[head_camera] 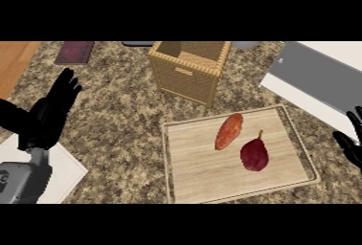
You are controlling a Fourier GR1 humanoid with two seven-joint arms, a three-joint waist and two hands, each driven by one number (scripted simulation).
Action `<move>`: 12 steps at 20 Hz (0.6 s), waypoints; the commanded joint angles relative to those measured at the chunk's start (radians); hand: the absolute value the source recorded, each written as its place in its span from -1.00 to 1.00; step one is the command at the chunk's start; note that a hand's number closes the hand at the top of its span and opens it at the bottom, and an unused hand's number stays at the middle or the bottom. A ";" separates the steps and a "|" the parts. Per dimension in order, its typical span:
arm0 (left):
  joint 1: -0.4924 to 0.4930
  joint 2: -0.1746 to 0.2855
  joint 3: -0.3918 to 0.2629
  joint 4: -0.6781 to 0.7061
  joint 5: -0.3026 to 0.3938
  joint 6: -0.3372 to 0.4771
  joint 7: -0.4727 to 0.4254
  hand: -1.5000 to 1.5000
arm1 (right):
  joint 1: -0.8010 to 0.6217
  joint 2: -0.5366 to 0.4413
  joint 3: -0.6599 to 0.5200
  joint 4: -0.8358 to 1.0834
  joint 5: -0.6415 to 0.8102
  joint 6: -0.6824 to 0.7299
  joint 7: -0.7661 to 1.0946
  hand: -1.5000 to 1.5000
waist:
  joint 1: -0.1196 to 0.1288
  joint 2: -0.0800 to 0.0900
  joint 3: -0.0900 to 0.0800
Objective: Pick the pear from the tray and place it in the tiered shelf
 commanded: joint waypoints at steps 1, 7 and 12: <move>0.039 -0.009 0.006 -0.009 0.003 -0.016 -0.012 0.00 | 0.087 -0.139 -0.007 -0.121 -0.022 0.112 0.128 -1.00 | 0.003 -0.002 -0.002; -0.029 0.007 0.019 0.025 0.005 -0.021 0.011 0.00 | 0.102 -0.386 0.155 -0.208 0.160 0.150 0.396 -1.00 | 0.013 0.002 -0.006; -0.072 -0.009 -0.016 0.020 -0.015 -0.019 0.035 0.00 | 0.069 -0.617 0.227 -0.253 0.421 0.133 0.553 -1.00 | 0.031 0.007 -0.007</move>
